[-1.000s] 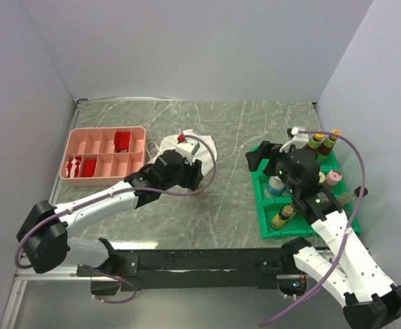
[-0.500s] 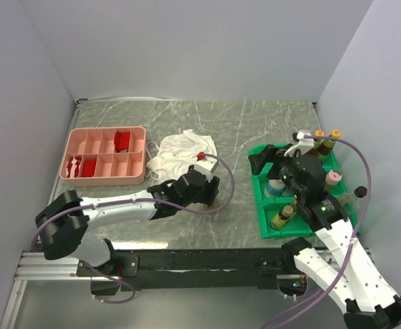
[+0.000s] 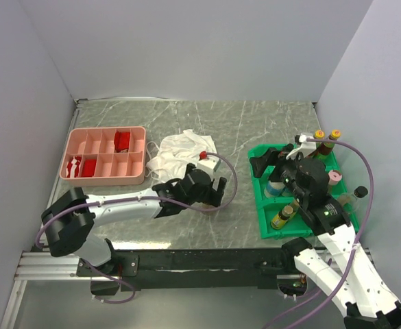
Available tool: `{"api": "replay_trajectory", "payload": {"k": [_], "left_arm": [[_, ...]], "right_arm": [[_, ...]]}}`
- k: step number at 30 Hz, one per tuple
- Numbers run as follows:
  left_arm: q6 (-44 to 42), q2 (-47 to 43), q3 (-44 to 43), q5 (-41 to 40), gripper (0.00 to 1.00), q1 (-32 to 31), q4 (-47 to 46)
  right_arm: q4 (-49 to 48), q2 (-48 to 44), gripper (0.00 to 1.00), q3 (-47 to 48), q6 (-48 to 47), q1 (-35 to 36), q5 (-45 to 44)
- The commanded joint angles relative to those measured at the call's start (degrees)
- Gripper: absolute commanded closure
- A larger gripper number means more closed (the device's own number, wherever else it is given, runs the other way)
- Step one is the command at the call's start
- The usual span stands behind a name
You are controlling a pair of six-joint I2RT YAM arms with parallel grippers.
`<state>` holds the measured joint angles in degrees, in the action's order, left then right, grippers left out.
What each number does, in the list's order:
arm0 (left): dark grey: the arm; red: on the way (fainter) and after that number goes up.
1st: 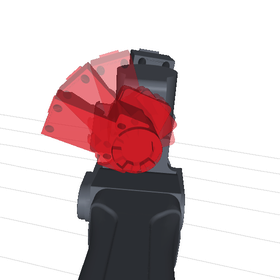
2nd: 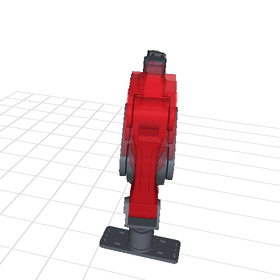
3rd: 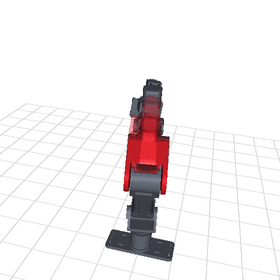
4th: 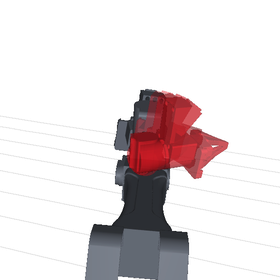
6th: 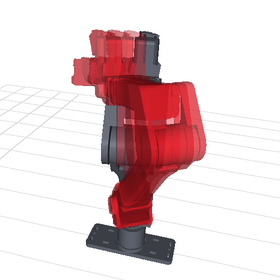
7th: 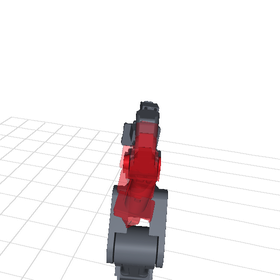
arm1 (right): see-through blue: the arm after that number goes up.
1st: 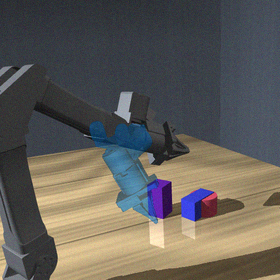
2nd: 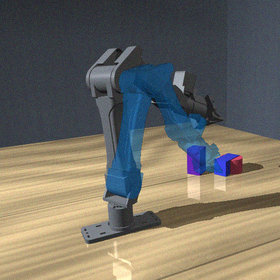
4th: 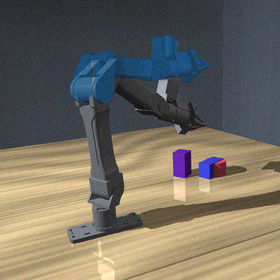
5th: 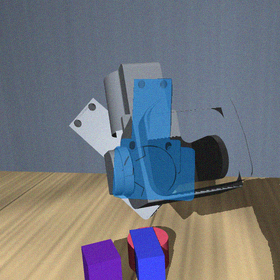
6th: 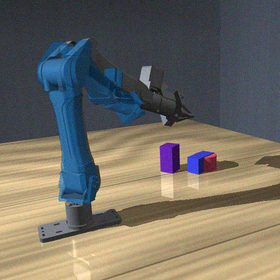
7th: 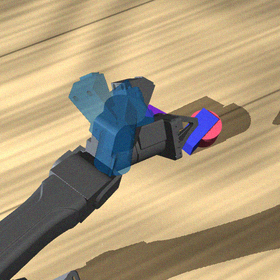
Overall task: Organize the condiment bottles
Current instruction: Place the bottle at the center of the board, then pick up the bottle from the center of the board.
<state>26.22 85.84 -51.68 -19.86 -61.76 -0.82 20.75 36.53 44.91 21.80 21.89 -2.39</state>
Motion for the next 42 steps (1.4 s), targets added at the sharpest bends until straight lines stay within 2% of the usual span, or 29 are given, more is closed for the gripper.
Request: {"api": "replay_trajectory", "payload": {"k": [1,6,9,10,11,12,13,16,20,22,27,32,37,42], "left_arm": [[0.68,-4.98,-3.86,0.78,0.0,-0.29,0.64],[-1.17,-8.32,-9.48,2.71,0.03,2.42,7.31],[-1.26,-10.68,-13.44,9.55,0.03,8.91,10.13],[-0.91,-11.48,-13.71,11.92,0.03,13.63,10.05],[-0.47,-12.88,-13.97,17.17,0.03,16.29,9.7],[-0.12,-13.42,-14.5,18.96,0.03,18.93,9.35],[-0.2,-13.86,-14.85,19.41,0.03,23.65,9.52],[-1.34,-15.0,-16.61,22.14,0.03,31.66,10.92],[-5.38,-16.93,-16.0,22.76,0.04,38.81,11.81],[-7.23,-17.9,-13.98,17.96,0.03,39.61,11.46],[-7.41,-22.82,-3.98,17.83,0.03,39.7,1.99],[-7.85,-22.91,-5.8,11.52,0.03,39.7,6.44],[-7.58,-27.13,-2.55,12.12,0.03,39.78,3.11],[-7.41,-27.31,-2.9,11.68,0.03,39.7,4.25]], "right_arm": [[0.16,-0.85,0.0,0.89,-0.45,0.35,0.63],[0.16,-0.5,0.0,1.06,0.17,0.35,2.22],[1.04,1.08,0.0,1.59,1.04,0.35,5.02],[1.04,2.04,0.0,1.85,1.22,0.43,6.25],[0.96,2.4,0.0,1.77,1.4,0.52,6.96],[0.78,2.75,0.0,1.42,2.01,0.7,7.31],[0.52,3.62,0.0,1.07,2.36,1.31,7.75],[-0.36,5.73,0.0,0.27,3.16,2.98,8.1],[0.6,10.3,0.0,1.23,2.81,8.5,5.65],[0.78,13.02,0.0,2.11,2.63,12.46,2.66],[-2.37,17.51,0.0,2.29,3.16,19.66,1.16],[-1.77,25.68,0.0,4.66,3.25,26.62,-4.1],[-1.68,33.23,0.0,7.47,2.9,31.45,-7.97],[0.6,37.9,0.0,9.67,2.54,34.18,-15.18]]}}
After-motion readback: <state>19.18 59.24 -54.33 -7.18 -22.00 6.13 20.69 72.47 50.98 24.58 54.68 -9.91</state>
